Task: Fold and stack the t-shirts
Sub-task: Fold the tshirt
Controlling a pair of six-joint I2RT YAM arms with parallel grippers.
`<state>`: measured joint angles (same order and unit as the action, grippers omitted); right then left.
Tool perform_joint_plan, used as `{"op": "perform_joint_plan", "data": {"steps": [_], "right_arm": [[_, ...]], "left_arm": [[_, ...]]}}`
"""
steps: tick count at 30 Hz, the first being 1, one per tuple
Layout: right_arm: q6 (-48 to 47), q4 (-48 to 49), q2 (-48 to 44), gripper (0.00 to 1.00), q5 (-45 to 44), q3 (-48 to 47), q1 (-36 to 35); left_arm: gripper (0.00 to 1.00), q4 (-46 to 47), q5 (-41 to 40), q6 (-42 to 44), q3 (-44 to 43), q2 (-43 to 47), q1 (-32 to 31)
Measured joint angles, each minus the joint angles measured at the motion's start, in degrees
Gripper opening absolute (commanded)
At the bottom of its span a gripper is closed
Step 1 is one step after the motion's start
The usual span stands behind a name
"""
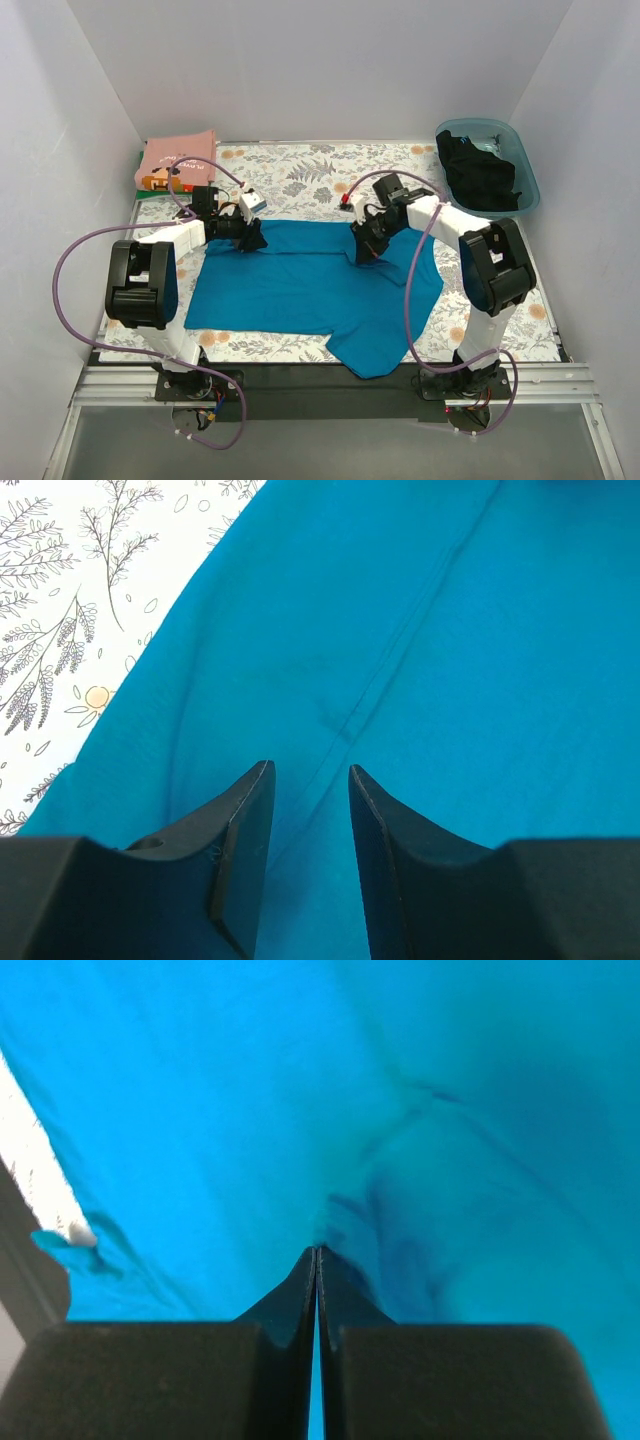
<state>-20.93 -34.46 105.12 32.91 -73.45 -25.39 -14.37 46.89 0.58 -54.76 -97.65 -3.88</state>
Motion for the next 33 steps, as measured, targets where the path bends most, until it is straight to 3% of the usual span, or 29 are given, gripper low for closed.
{"op": "perform_joint_plan", "data": {"steps": [9,11,12,14,16,19,26,33], "right_arm": [[-1.88,-4.63,0.15,0.24,3.34,1.86,-6.32],[-2.58,-6.84,0.13,0.23,5.84,1.42,-6.23],[-2.89,-7.96,0.13,0.18,7.08,0.96,-5.88],[-2.71,-9.66,-0.55,0.15,10.84,-1.07,-0.24],[-2.23,-9.01,-1.40,0.14,7.96,-1.66,6.82],[-1.92,-8.31,-1.57,0.13,1.66,-1.53,11.61],[-2.19,-6.86,-0.44,0.09,-5.55,3.76,8.26],[-3.56,-9.68,-2.56,0.12,-3.34,10.84,2.73]], "left_arm": [[0.34,-0.22,-0.85,-1.73,-0.02,0.00,0.00],[0.34,-0.28,-0.85,-2.25,-0.07,0.00,0.00],[0.34,-0.35,-0.85,-2.80,-0.11,0.00,0.00],[0.34,-0.59,-0.66,-3.23,-0.48,0.00,0.00],[0.34,-0.61,-0.39,-3.52,-0.72,0.00,0.00],[0.34,-0.63,-0.35,-3.69,-1.11,0.00,0.00],[0.34,-0.68,-1.33,-6.36,-2.45,-0.09,0.20],[0.34,-0.94,-1.49,-9.11,-5.05,-0.42,1.25]]}}
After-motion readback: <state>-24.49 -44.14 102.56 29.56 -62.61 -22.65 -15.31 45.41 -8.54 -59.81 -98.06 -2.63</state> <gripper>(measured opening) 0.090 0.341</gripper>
